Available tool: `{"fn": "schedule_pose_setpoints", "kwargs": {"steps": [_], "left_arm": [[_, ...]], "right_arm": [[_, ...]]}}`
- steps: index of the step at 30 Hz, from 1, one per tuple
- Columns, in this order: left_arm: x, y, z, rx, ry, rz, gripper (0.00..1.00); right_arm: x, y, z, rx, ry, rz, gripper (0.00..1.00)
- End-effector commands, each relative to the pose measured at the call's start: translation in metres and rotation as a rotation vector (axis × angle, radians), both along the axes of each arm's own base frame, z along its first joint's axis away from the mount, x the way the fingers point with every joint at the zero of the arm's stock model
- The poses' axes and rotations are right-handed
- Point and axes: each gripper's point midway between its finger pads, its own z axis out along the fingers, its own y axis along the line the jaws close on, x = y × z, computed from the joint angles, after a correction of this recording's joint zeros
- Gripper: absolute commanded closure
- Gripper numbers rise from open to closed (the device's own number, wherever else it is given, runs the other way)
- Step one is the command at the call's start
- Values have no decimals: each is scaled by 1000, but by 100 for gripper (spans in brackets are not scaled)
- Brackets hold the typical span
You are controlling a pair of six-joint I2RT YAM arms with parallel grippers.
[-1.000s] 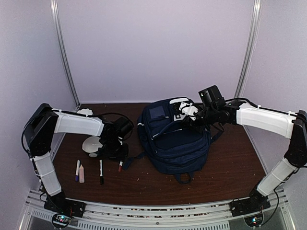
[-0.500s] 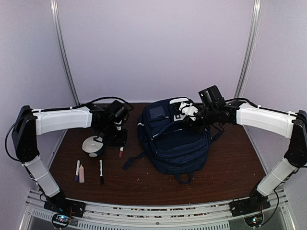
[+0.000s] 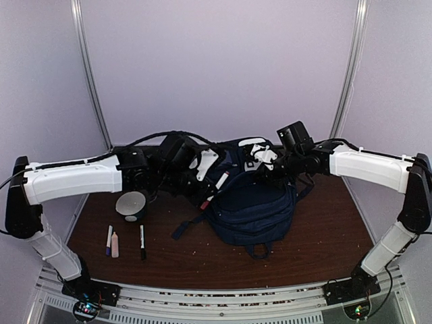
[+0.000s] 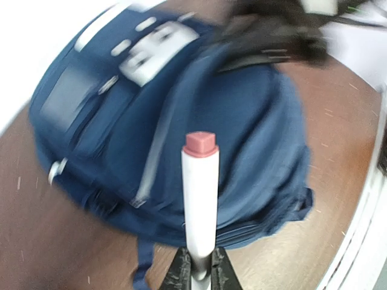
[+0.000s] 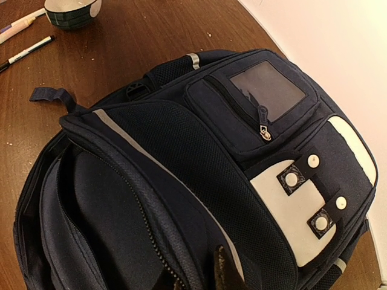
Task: Pack the student bag
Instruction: Place the pen in the upper front pocket of the bag.
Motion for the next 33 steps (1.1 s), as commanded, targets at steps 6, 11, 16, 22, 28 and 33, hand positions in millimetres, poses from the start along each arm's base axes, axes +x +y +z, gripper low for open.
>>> {"fn": "schedule_pose_setpoints", "kwargs": {"steps": [6, 11, 16, 22, 28, 33], "left_arm": [[-7, -62, 34, -17, -260, -297, 97], [-9, -95, 23, 41, -340, -391, 97], [-7, -112, 5, 130, -413, -433, 98], [11, -118, -27, 291, -499, -454, 98], [50, -112, -38, 491, -654, -354, 99], [76, -111, -53, 652, -757, -311, 100]], "right_arm": [[11, 9, 21, 73, 6, -28, 89], [15, 9, 26, 76, 3, -47, 90], [17, 8, 26, 76, 6, -50, 91], [15, 9, 28, 85, 7, -43, 91], [14, 10, 27, 89, 15, -35, 91], [13, 11, 27, 96, 22, -33, 91]]}}
